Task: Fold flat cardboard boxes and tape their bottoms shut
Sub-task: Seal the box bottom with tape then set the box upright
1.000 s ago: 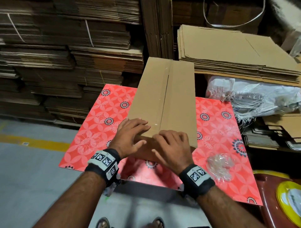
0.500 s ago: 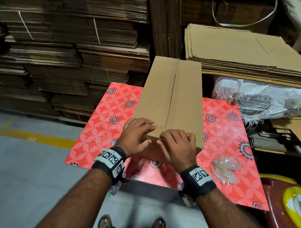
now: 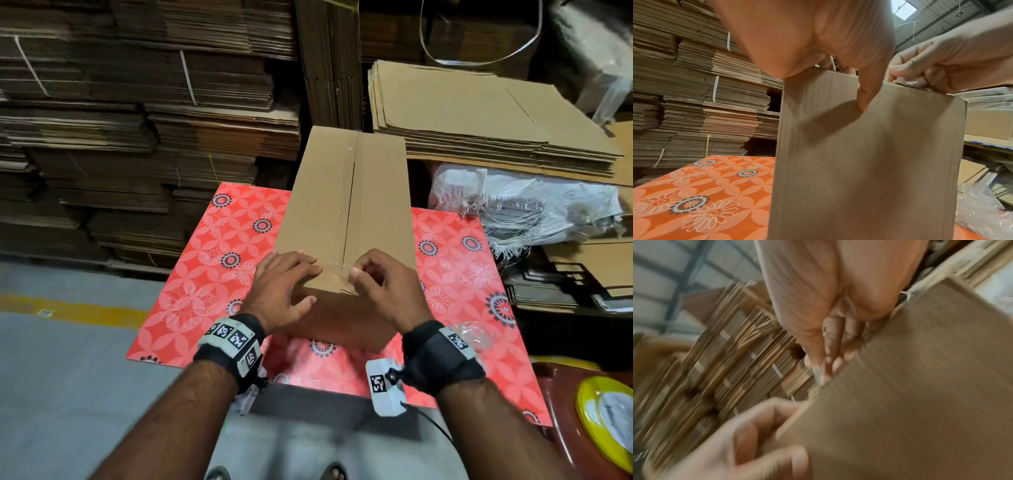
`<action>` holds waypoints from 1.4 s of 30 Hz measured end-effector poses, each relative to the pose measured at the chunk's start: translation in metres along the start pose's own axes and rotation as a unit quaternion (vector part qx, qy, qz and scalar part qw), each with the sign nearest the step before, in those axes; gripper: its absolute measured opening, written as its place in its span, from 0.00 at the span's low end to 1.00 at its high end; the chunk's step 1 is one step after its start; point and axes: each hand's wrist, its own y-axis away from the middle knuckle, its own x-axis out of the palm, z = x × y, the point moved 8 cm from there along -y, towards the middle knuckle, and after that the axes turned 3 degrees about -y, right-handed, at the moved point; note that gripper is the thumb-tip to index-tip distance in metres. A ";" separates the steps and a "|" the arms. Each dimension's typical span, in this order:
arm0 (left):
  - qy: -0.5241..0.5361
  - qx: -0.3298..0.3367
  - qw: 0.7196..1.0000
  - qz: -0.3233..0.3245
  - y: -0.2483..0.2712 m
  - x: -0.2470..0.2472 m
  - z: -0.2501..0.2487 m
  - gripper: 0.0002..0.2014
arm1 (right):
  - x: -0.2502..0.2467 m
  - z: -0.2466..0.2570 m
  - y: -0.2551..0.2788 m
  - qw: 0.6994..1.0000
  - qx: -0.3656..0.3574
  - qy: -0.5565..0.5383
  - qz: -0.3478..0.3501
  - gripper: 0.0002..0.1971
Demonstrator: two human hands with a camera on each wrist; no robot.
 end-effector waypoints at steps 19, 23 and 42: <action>-0.060 -0.040 0.995 -0.067 0.019 0.005 -0.048 0.20 | -0.004 -0.034 -0.017 0.958 0.147 -0.236 0.071 0.09; -0.114 -0.004 0.993 -0.005 0.028 0.018 -0.069 0.24 | -0.006 -0.036 -0.018 0.954 0.151 -0.252 0.062 0.09; -0.153 0.014 0.988 0.030 0.034 0.021 -0.068 0.27 | -0.031 -0.037 -0.012 0.967 0.137 -0.168 -0.132 0.03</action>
